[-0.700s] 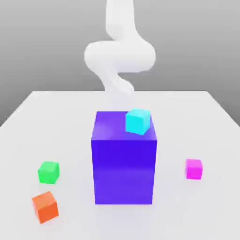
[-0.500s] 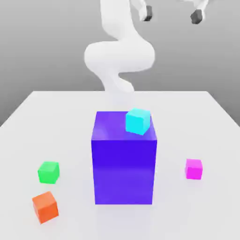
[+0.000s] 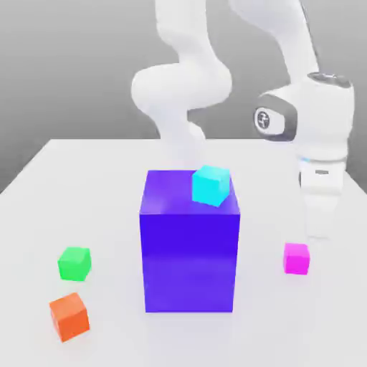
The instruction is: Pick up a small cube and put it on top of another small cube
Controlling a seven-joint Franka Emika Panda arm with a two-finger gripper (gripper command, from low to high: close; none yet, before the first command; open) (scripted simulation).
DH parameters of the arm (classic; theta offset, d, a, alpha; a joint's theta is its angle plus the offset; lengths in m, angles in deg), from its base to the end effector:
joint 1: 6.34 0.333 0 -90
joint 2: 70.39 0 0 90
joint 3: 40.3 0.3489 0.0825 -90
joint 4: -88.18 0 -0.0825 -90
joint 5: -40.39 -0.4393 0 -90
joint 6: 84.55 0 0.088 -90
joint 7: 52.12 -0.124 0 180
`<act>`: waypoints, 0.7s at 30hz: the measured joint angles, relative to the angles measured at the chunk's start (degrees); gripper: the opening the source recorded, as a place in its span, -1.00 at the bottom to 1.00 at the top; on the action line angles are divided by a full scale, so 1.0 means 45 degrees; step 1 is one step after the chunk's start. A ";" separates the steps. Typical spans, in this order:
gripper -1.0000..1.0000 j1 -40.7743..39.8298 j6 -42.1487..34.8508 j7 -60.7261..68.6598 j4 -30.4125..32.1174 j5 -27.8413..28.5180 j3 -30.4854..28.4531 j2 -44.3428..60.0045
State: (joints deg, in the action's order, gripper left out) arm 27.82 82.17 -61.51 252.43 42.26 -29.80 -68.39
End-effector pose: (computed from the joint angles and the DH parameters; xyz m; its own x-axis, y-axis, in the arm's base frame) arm 0.2598 0.2610 0.1487 0.7978 0.6029 0.0090 0.6029 -0.7978 0.0000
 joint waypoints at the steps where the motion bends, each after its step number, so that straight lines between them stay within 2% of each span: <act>1: 0.00 0.0068 0.0366 -0.0214 -0.0036 0.0373 -0.0250 0.0465; 6: 0.00 0.1356 0.2223 -0.0984 -0.0431 0.1454 -0.1855 0.2768; 7: -1.00 0.1518 0.2448 -0.0958 -0.0479 0.1418 -0.2007 0.3038; 14: -1.00 0.1536 0.2411 -0.0998 -0.0475 0.1462 -0.2031 0.3010; 21: -1.00 0.1033 0.0041 0.0165 0.0093 -0.0109 -0.1090 0.0072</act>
State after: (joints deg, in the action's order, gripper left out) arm 32.46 82.36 -60.77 252.85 41.77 -34.70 -68.07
